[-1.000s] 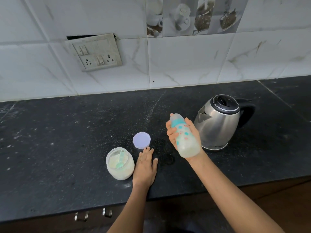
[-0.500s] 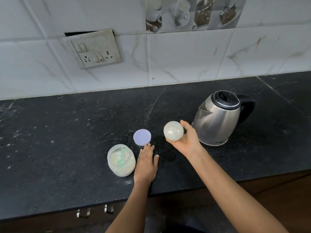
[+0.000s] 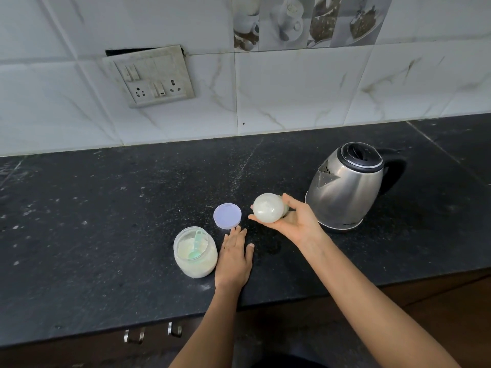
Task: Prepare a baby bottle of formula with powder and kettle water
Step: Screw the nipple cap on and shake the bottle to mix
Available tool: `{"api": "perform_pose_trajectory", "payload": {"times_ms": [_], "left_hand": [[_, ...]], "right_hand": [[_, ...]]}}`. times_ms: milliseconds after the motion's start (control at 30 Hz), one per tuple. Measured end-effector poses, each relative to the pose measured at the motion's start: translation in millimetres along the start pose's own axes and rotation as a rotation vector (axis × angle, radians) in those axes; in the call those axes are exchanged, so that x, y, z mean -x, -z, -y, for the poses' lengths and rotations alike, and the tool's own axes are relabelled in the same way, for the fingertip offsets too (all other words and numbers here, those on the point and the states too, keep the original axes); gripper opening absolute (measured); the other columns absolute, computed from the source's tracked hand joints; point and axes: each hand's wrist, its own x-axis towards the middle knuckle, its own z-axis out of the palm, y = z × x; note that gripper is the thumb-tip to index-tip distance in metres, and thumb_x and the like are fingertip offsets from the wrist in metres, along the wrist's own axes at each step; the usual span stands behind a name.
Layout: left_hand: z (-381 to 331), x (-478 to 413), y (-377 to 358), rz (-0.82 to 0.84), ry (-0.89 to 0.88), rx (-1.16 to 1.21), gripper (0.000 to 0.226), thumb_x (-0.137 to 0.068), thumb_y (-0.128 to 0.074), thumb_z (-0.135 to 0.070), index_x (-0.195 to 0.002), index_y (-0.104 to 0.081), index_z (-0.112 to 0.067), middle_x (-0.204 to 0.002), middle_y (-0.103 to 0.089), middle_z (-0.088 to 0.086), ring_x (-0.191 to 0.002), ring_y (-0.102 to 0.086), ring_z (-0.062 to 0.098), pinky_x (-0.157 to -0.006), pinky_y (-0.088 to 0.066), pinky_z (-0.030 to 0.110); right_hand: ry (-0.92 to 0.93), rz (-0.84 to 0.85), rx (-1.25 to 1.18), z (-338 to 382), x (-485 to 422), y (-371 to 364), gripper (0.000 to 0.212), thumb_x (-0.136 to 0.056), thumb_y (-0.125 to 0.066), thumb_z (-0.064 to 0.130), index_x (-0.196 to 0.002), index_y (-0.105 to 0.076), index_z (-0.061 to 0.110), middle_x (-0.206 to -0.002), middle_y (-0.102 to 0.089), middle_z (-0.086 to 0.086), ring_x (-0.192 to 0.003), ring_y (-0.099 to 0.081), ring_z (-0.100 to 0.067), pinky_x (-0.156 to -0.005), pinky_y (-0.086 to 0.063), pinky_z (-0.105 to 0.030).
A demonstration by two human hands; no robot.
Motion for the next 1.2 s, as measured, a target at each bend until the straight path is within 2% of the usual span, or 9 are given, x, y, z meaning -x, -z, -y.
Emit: {"api": "perform_pose_trajectory", "payload": {"times_ms": [233, 367, 533, 633, 767, 900, 967, 1033, 1200], "left_hand": [[-0.1, -0.9, 0.1, 0.012, 0.006, -0.020, 0.049, -0.103, -0.035, -0.033, -0.149, -0.032, -0.018, -0.159, -0.023, 0.000, -0.149, -0.011, 0.011, -0.120, 0.000, 0.025], [0.8, -1.1, -0.8, 0.021, 0.004, -0.006, 0.048, -0.103, -0.035, -0.033, -0.149, -0.032, -0.018, -0.159, -0.023, 0.000, -0.149, -0.011, 0.011, -0.121, -0.001, 0.026], [2.1, -1.2, -1.4, 0.023, 0.016, -0.012, 0.049, -0.103, -0.035, -0.034, -0.149, -0.031, -0.019, -0.160, -0.022, 0.000, -0.149, -0.011, 0.012, -0.121, -0.001, 0.026], [1.0, -1.0, -1.1, 0.024, 0.011, -0.014, 0.048, -0.103, -0.034, -0.034, -0.149, -0.032, -0.018, -0.160, -0.022, 0.000, -0.149, -0.011, 0.011, -0.119, 0.001, 0.023], [0.4, -1.1, -1.4, 0.021, 0.014, -0.017, 0.049, -0.103, -0.034, -0.034, -0.150, -0.030, -0.018, -0.160, -0.020, -0.001, -0.149, -0.009, 0.011, -0.118, 0.003, 0.023], [0.6, -0.9, 0.1, 0.016, 0.011, -0.019, 0.049, -0.103, -0.034, -0.034, -0.149, -0.031, -0.018, -0.160, -0.022, -0.001, -0.149, -0.010, 0.011, -0.119, 0.001, 0.023], [0.5, -1.2, 0.3, 0.019, 0.011, -0.014, 0.049, -0.103, -0.034, -0.034, -0.149, -0.030, -0.018, -0.160, -0.022, -0.001, -0.149, -0.010, 0.011, -0.119, 0.001, 0.023], [0.4, -0.6, 0.0, 0.021, 0.010, -0.018, 0.049, -0.103, -0.034, -0.034, -0.150, -0.029, -0.019, -0.160, -0.021, -0.001, -0.149, -0.009, 0.010, -0.120, 0.001, 0.024], [-0.4, -0.5, 0.3, 0.013, 0.002, -0.024, 0.048, -0.103, -0.034, -0.033, -0.149, -0.032, -0.017, -0.159, -0.023, 0.000, -0.149, -0.011, 0.011, -0.119, 0.001, 0.023]], "right_hand": [[-0.061, 0.332, 0.161, -1.7, 1.0, 14.4, 0.068, -0.075, -0.075, 0.014, -0.138, -0.047, 0.012, -0.130, -0.058, -0.024, -0.097, -0.067, -0.035, -0.076, -0.058, -0.051], [0.146, 0.302, 0.115, -2.3, -3.3, 6.1, 0.030, -0.086, -0.063, 0.019, -0.112, -0.055, 0.005, -0.105, -0.064, -0.022, -0.089, -0.070, -0.032, -0.074, -0.058, -0.051], [0.064, 0.398, 0.162, -1.2, -8.1, 13.6, 0.095, -0.058, -0.090, 0.019, -0.139, -0.042, 0.007, -0.117, -0.062, -0.021, -0.089, -0.069, -0.030, -0.072, -0.058, -0.045], [0.130, 0.351, 0.021, 7.2, -17.5, 20.8, 0.088, -0.049, -0.096, 0.016, -0.123, -0.050, 0.003, -0.110, -0.063, -0.024, -0.093, -0.069, -0.034, -0.073, -0.058, -0.046], [0.021, 0.403, 0.159, 5.7, -14.8, 32.1, 0.094, -0.063, -0.088, 0.018, -0.140, -0.035, 0.012, -0.117, -0.063, -0.021, -0.086, -0.068, -0.031, -0.068, -0.059, -0.044], [0.126, 0.363, -0.065, 4.8, -20.2, 32.6, 0.098, -0.046, -0.097, 0.015, -0.131, -0.047, 0.005, -0.116, -0.059, -0.024, -0.094, -0.069, -0.034, -0.072, -0.058, -0.046], [-0.006, 0.406, -0.100, 6.5, -20.4, 35.0, 0.101, -0.062, -0.090, 0.011, -0.144, -0.030, 0.009, -0.119, -0.058, -0.027, -0.094, -0.066, -0.038, -0.073, -0.058, -0.049], [-0.022, 0.450, 0.182, 7.2, -17.8, 44.5, 0.098, -0.073, -0.080, 0.014, -0.147, -0.016, 0.018, -0.119, -0.059, -0.023, -0.091, -0.065, -0.035, -0.072, -0.057, -0.049], [0.036, 0.446, 0.188, 8.6, -20.5, 36.2, 0.097, -0.045, -0.098, 0.023, -0.126, -0.047, 0.006, -0.101, -0.069, -0.019, -0.086, -0.070, -0.029, -0.070, -0.059, -0.044]]}}
